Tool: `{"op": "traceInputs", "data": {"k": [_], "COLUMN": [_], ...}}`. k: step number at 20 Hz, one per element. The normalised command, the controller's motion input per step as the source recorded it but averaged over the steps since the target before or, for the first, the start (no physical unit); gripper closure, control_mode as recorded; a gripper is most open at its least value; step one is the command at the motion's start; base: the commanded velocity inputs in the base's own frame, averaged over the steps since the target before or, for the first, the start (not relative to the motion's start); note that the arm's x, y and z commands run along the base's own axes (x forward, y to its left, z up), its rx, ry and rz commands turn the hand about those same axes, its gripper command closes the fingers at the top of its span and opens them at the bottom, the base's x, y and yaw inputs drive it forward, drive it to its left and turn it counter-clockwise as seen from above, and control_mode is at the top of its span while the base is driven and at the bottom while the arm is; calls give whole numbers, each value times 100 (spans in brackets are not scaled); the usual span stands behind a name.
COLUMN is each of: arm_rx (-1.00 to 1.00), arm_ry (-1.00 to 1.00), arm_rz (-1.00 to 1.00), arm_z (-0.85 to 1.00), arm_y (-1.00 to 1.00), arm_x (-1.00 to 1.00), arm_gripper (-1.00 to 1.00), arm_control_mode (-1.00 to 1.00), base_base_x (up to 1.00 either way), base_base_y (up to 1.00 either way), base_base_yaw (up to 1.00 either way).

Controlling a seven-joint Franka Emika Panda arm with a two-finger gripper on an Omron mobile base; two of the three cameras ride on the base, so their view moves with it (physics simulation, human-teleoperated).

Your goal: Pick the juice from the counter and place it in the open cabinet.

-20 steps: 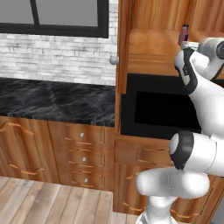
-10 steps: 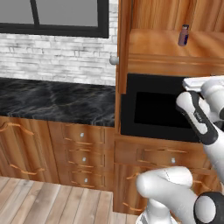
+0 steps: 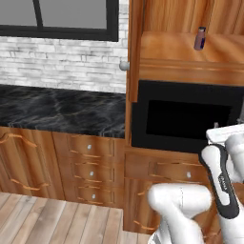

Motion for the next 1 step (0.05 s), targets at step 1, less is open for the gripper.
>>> {"op": "traceInputs", "data": {"k": [1], "arm_rx": [-18], "arm_ry": [-3], "arm_rz": [2], "arm_z": [-100], "arm_y": [0], "arm_x": [-100], "arm_gripper": [-100], "arm_control_mode": [-100], "base_base_x": [0], "base_base_y": [0], "base_base_yaw": [0]}}
